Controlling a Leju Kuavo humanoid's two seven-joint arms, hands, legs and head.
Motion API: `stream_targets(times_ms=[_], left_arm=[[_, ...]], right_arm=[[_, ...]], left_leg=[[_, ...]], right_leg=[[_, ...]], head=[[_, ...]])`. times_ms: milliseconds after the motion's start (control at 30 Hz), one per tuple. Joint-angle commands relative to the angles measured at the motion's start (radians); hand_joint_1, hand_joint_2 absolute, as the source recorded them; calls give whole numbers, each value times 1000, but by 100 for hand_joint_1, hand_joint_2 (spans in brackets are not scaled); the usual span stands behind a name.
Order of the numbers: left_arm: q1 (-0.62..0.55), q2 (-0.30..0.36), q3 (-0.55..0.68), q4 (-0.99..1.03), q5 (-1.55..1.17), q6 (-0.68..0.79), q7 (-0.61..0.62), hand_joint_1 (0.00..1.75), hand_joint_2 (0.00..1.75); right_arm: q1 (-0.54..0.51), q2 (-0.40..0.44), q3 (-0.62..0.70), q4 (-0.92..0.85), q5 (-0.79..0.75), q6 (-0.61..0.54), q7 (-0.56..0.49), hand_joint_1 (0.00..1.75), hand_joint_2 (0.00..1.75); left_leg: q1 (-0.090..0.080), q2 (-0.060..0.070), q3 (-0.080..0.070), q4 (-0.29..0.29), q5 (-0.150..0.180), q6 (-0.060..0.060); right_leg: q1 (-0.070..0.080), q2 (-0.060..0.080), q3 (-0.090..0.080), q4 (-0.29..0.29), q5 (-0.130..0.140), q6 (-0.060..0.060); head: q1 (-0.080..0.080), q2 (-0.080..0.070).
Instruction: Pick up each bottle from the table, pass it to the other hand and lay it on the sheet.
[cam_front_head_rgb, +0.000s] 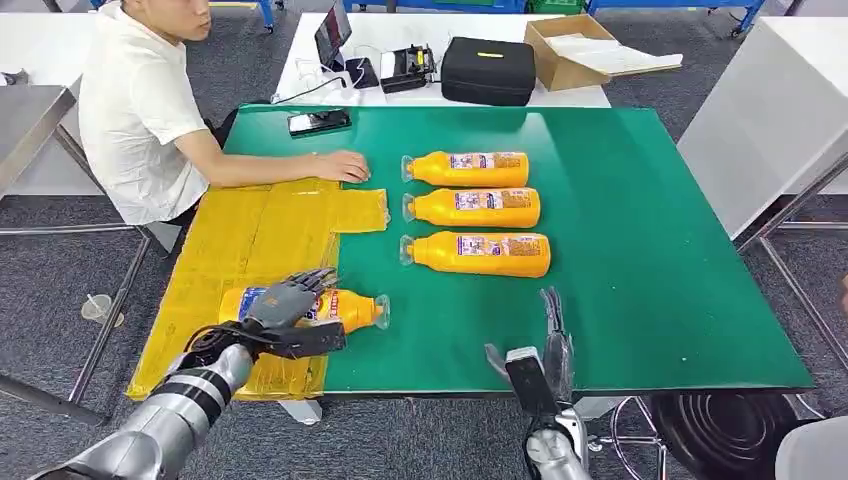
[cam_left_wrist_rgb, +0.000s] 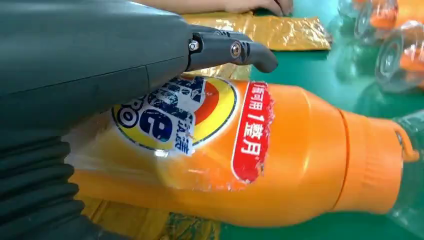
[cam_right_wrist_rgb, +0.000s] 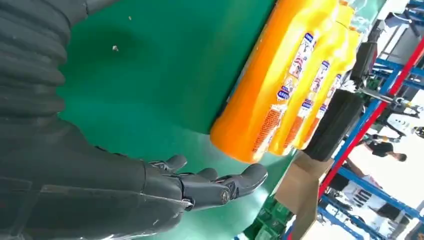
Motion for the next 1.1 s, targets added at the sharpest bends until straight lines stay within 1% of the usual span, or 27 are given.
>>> stream_targets(times_ms=[33,67,133,200,233,300,333,367,400,433,467,500,567,633,733,767,800,833,867,967,1000,1033,1067,1100], left_arm=[[53,45,-67,90,11,-55,-2,0,0],[52,46,-70,90,13,-58,-4,0,0],[55,48,-70,83,33,-68,-26,0,0],[60,49,-62,69,70,-82,-64,0,0],[67,52,-68,47,96,-90,-95,0,0],[77,51,-82,3,125,-43,-121,0,0],[83,39,-85,-20,134,-10,-124,0,0],[101,22,-72,-65,167,54,-132,0,0],[128,-6,-52,-128,218,116,-143,0,0],[156,-35,-39,-183,257,185,-171,0,0],[183,-64,-27,-232,291,234,-174,0,0],[208,-87,-33,-286,328,238,-174,0,0],[267,-109,-93,-416,396,298,-180,0,0],[290,-100,-146,-485,432,316,-175,0,0],[310,-69,-200,-575,489,261,-176,0,0],[314,-64,-208,-598,502,254,-175,0,0],[315,-64,-210,-606,503,254,-174,0,0],[315,-64,-210,-606,503,254,-174,0,0],[315,-64,-210,-606,503,254,-174,0,0],[314,-60,-209,-605,505,252,-174,0,0],[314,-61,-208,-605,509,256,-180,0,0],[316,-64,-213,-617,512,269,-195,0,175],[322,-69,-221,-641,516,277,-198,0,175],[327,-74,-226,-660,514,294,-198,0,175]], right_arm=[[-48,-26,47,83,-8,-7,-2,0,175],[-50,-27,49,85,-10,-9,-2,0,175],[-54,-30,57,88,-15,-12,-2,0,175],[-58,-32,66,93,-20,-16,-2,0,175],[-61,-36,77,100,-17,-32,-2,0,175],[-66,-42,93,114,19,-81,-2,0,175],[-66,-44,98,117,40,-105,-2,0,175],[-67,-46,99,125,89,-143,-2,0,175],[-65,-49,96,130,166,-192,-1,0,175],[-58,-47,88,113,204,-204,5,0,175],[-50,-47,84,86,222,-199,6,0,175],[-36,-46,79,50,229,-187,10,0,175],[-21,-46,75,-6,259,-159,36,0,175],[-20,-47,75,-13,280,-154,50,0,175],[-25,-63,90,-7,334,-169,67,0,175],[-30,-73,96,-3,366,-176,85,0,175],[-32,-77,94,-3,363,-172,84,0,175],[-32,-77,94,-3,363,-172,84,0,175],[-32,-77,94,-3,363,-172,84,0,175],[-34,-78,93,0,363,-168,84,0,175],[-38,-83,99,7,397,-183,100,0,175],[-48,-96,108,17,456,-197,146,0,175],[-71,-119,118,37,543,-209,213,0,175],[-92,-134,124,54,579,-206,236,0,175]], left_leg=[[0,9,1,-2,0,0],[0,9,1,-3,0,0],[0,5,4,-1,0,0],[1,10,1,-2,0,0],[0,7,3,-2,0,0],[1,11,1,-2,0,0],[0,5,4,-1,0,0],[0,8,2,-2,0,0],[0,6,2,-2,0,0],[0,3,2,-1,0,0],[0,5,0,-2,1,0],[-1,2,1,-1,0,1],[-1,1,-2,-1,0,1],[-1,0,-5,1,0,1],[0,4,-12,3,-2,2],[0,5,-15,2,-1,1],[0,8,-14,3,-3,1],[-1,6,-17,2,0,1],[0,7,-16,3,-2,1],[0,6,-19,2,0,1],[0,6,-19,2,0,1],[1,9,-15,3,-3,1],[1,8,-18,2,-1,1],[1,7,-20,2,-1,1]], right_leg=[[1,7,-1,-2,2,-4],[1,7,-1,-2,3,-4],[0,4,2,-1,2,-1],[1,7,-1,-2,4,-4],[0,5,2,-2,2,-1],[2,8,-2,-3,4,-4],[0,4,2,-1,2,-1],[1,6,0,-2,3,-3],[1,4,0,-2,2,-2],[0,2,1,-2,2,-1],[1,3,-1,-3,3,-3],[0,0,0,-2,1,-1],[0,-1,-2,-2,1,-1],[-1,-2,-6,0,0,0],[1,2,-12,0,1,-1],[1,2,-15,0,2,-1],[1,4,-15,1,1,-3],[0,2,-18,0,3,0],[1,2,-17,1,2,-2],[1,2,-20,0,3,0],[1,2,-20,0,3,0],[3,4,-17,1,1,-4],[2,3,-20,0,3,-1],[1,3,-21,0,3,0]], head=[[0,0],[0,0],[0,0],[0,0],[0,0],[0,0],[0,0],[0,0],[0,0],[0,0],[0,0],[0,0],[0,0],[0,0],[0,0],[0,0],[1,0],[0,0],[0,0],[0,0],[0,0],[0,0],[0,0],[0,0]])
